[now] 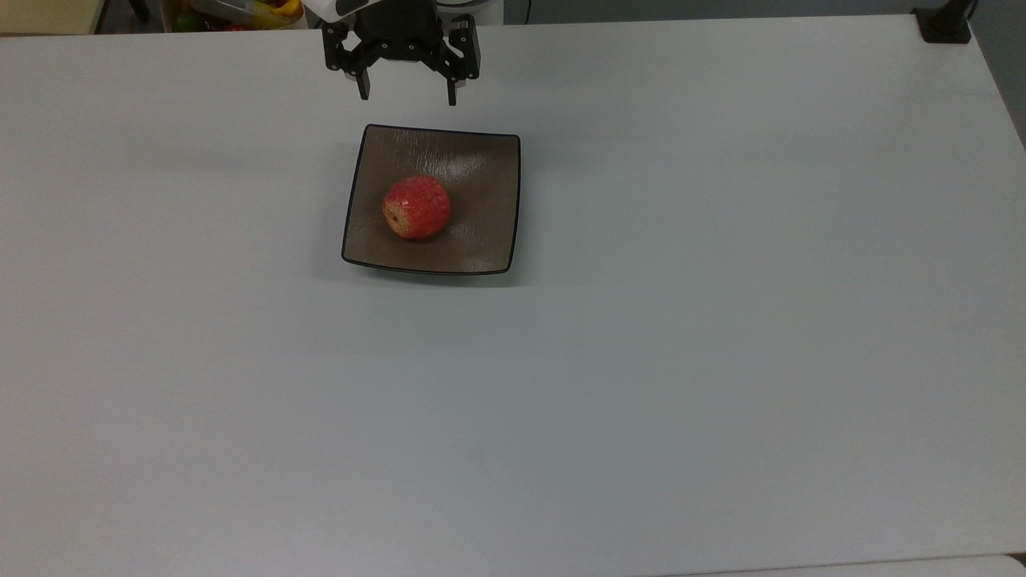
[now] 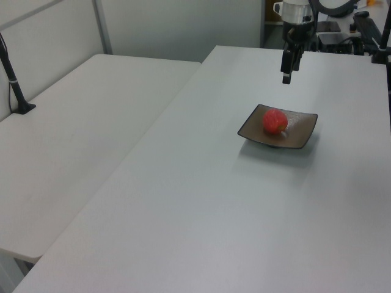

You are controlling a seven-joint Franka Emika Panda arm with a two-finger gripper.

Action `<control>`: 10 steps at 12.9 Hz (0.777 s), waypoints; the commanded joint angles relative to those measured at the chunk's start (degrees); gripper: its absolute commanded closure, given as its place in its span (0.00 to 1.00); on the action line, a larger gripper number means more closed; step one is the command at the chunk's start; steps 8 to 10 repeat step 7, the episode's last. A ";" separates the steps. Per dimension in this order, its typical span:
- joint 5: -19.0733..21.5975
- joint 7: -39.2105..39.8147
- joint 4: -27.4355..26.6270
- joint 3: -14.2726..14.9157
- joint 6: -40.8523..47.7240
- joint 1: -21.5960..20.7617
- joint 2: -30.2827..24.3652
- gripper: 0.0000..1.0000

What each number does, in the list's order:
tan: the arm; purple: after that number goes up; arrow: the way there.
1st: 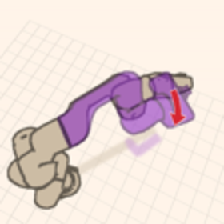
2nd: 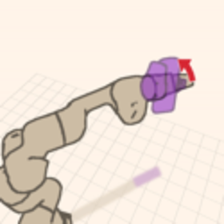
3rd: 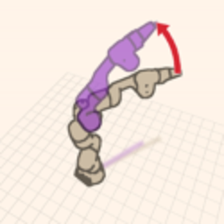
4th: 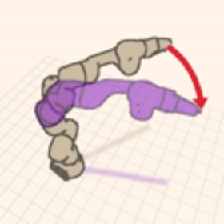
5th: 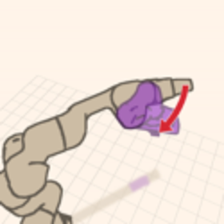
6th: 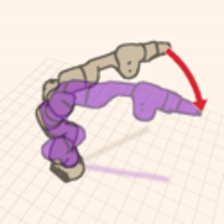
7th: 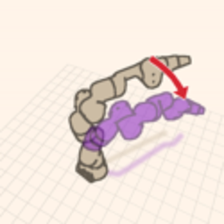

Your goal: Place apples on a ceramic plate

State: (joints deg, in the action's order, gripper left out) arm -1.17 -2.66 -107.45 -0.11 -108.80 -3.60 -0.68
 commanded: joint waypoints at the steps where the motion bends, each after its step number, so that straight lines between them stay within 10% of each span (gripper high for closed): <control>1: -0.23 1.96 0.75 0.19 1.48 0.17 0.24 0.00; 10: -0.15 1.08 0.66 0.19 1.57 -0.09 0.59 0.00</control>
